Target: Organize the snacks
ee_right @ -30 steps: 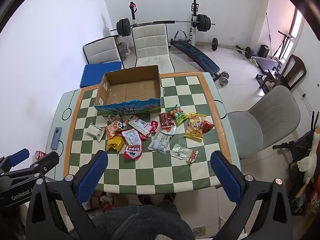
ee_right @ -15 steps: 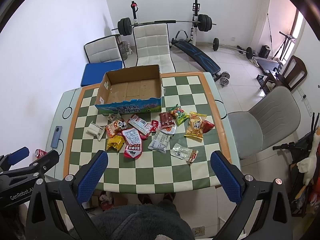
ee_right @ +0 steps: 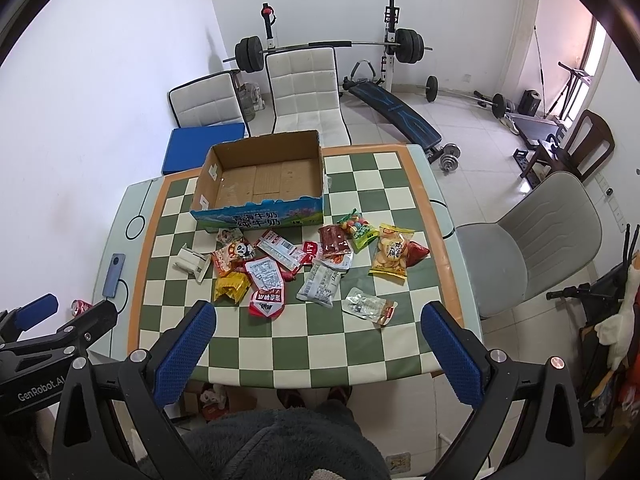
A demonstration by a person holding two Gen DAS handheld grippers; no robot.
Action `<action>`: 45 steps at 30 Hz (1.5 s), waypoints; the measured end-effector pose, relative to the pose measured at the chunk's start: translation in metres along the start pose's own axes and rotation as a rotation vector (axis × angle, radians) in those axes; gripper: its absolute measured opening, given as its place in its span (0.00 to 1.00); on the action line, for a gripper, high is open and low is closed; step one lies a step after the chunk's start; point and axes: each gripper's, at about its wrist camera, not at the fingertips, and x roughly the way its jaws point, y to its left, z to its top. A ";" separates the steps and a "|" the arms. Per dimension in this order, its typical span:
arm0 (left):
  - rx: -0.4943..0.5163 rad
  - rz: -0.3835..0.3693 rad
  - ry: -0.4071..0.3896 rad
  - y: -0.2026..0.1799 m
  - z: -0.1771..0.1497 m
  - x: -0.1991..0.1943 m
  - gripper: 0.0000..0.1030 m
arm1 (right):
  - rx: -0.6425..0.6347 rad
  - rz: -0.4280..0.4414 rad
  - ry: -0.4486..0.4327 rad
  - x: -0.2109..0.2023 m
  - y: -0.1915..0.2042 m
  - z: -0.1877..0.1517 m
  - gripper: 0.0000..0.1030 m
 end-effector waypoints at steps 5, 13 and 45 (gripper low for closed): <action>0.000 -0.002 -0.002 0.004 0.000 -0.004 1.00 | -0.004 0.003 0.001 0.000 0.000 0.001 1.00; 0.000 -0.003 -0.003 0.004 -0.001 -0.003 1.00 | -0.004 0.004 0.000 0.002 0.003 0.002 1.00; 0.006 -0.008 0.009 0.000 0.001 0.000 1.00 | -0.003 0.007 0.004 0.007 0.009 0.005 1.00</action>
